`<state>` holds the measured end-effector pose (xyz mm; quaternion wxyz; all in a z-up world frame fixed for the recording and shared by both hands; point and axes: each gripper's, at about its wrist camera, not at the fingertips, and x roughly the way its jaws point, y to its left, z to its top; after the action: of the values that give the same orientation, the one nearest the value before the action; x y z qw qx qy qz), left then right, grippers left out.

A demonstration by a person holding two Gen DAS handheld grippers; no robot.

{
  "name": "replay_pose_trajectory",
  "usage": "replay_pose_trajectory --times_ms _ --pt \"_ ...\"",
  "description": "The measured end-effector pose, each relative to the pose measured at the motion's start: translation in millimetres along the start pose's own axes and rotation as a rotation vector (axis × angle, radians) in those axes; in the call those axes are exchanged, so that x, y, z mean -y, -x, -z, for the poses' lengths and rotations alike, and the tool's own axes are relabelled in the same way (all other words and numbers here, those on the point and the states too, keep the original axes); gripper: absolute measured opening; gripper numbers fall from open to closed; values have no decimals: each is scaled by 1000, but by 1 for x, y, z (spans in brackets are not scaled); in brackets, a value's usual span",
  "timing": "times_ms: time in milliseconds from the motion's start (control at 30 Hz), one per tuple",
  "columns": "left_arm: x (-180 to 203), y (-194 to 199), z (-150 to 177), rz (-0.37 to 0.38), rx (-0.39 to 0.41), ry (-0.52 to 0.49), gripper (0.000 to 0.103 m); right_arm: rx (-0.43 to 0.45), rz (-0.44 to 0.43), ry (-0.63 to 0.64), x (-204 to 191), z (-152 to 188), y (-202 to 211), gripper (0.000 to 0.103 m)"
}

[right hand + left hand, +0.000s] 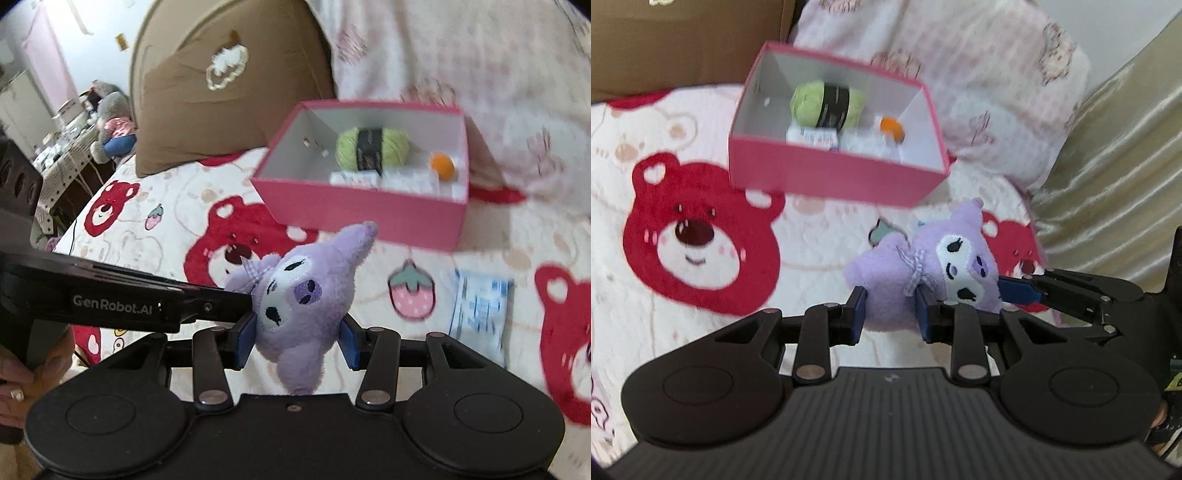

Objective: Organize objects
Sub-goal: 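Carry the plush toy with the left gripper over the pink box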

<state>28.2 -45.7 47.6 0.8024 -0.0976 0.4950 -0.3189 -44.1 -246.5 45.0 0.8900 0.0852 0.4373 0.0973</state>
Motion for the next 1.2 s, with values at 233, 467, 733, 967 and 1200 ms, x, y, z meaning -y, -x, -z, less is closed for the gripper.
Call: replay_pose_trajectory --times_ms 233,467,733,967,1200 --pt "-10 18 -23 -4 34 -9 26 24 29 98 -25 -31 3 53" --pt "-17 35 -58 -5 88 -2 26 72 39 159 -38 -64 3 53" --pt "-11 39 -93 3 141 -9 26 177 55 163 -39 -98 13 53" --pt "-16 21 -122 -19 187 -38 26 210 71 180 -29 -125 -1 53" --pt "-23 -28 -138 -89 187 -72 26 243 64 194 -4 -139 -39 52"
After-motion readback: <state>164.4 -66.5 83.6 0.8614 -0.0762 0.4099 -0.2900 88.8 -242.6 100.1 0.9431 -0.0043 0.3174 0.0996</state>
